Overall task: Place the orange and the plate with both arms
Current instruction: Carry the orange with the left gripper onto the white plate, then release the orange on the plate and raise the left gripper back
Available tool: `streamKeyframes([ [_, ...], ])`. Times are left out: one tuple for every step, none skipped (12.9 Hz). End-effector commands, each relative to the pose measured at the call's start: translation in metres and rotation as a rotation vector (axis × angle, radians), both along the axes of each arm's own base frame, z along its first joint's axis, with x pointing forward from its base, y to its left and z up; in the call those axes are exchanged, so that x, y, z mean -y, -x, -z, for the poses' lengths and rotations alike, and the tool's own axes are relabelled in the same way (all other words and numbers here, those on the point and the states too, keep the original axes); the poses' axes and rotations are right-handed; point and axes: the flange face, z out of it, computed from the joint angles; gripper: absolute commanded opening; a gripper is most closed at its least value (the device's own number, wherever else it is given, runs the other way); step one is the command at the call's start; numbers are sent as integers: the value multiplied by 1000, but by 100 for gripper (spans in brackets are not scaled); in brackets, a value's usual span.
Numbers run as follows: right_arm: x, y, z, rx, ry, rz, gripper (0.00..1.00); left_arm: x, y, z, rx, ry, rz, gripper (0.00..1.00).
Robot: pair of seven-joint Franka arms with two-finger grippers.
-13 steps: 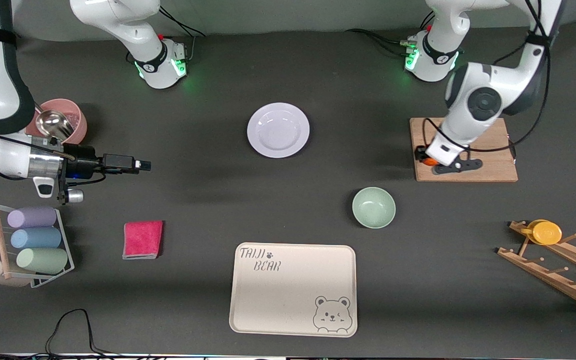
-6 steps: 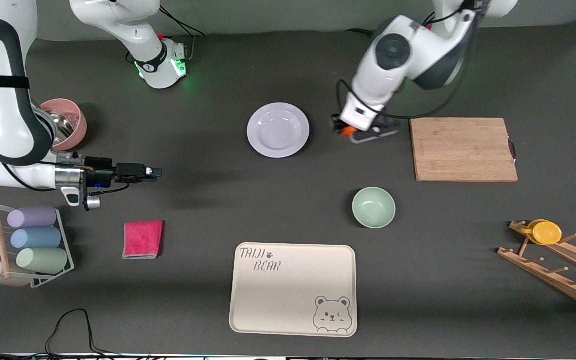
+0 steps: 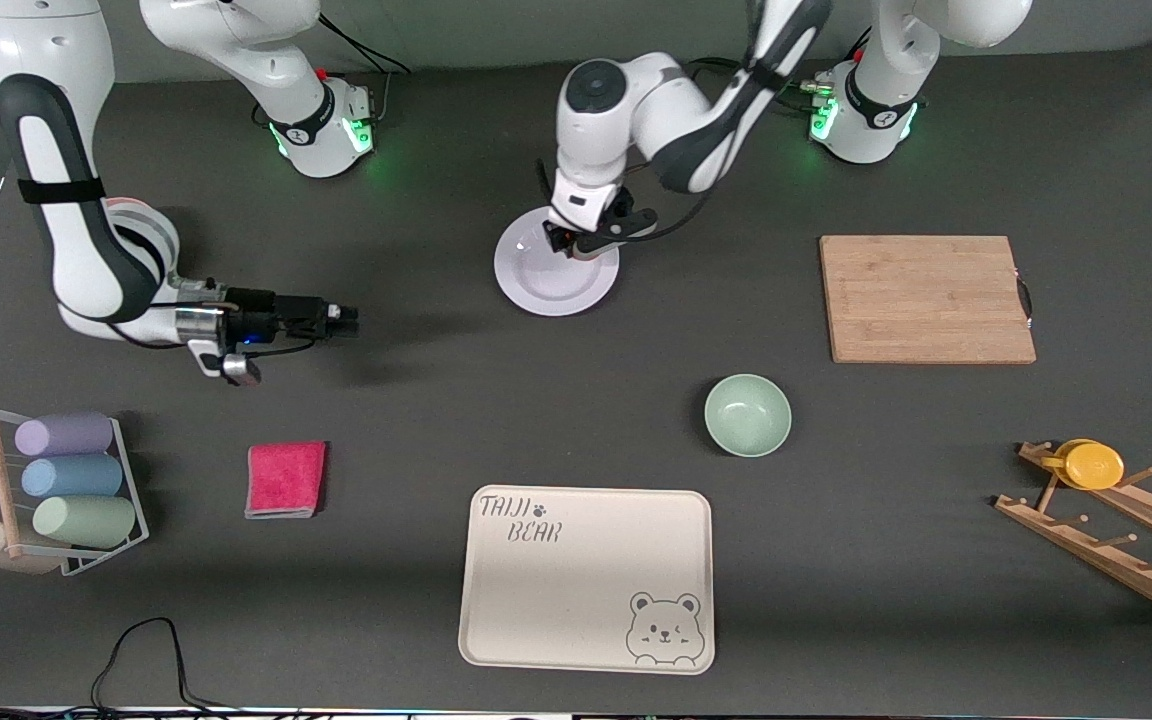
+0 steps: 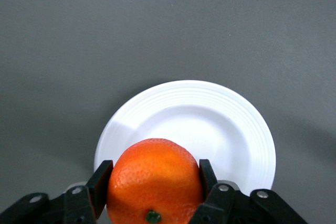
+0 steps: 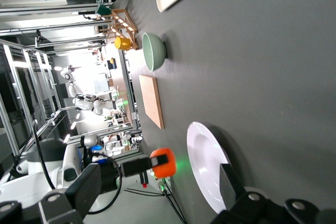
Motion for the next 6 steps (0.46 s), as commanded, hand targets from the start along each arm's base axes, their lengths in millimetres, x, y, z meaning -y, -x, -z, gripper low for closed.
streamKeyframes([
  [-2, 34, 11, 13, -15, 34, 100, 40, 1, 34, 16, -22, -49, 0],
  [-3, 44, 19, 19, -20, 43, 100, 49, 4, 43, 10, -22, -57, 0],
  [-3, 55, 29, 19, -19, 54, 100, 51, 5, 50, 6, -28, -64, 0],
  [-5, 64, 36, 14, -21, 74, 100, 52, 9, 55, 9, -35, -57, 0],
  [-12, 71, 42, 18, -29, 88, 100, 52, 9, 58, 11, -38, -73, 0],
  [-19, 80, 48, 22, -43, 114, 100, 52, 8, 59, 20, -34, -71, 39],
])
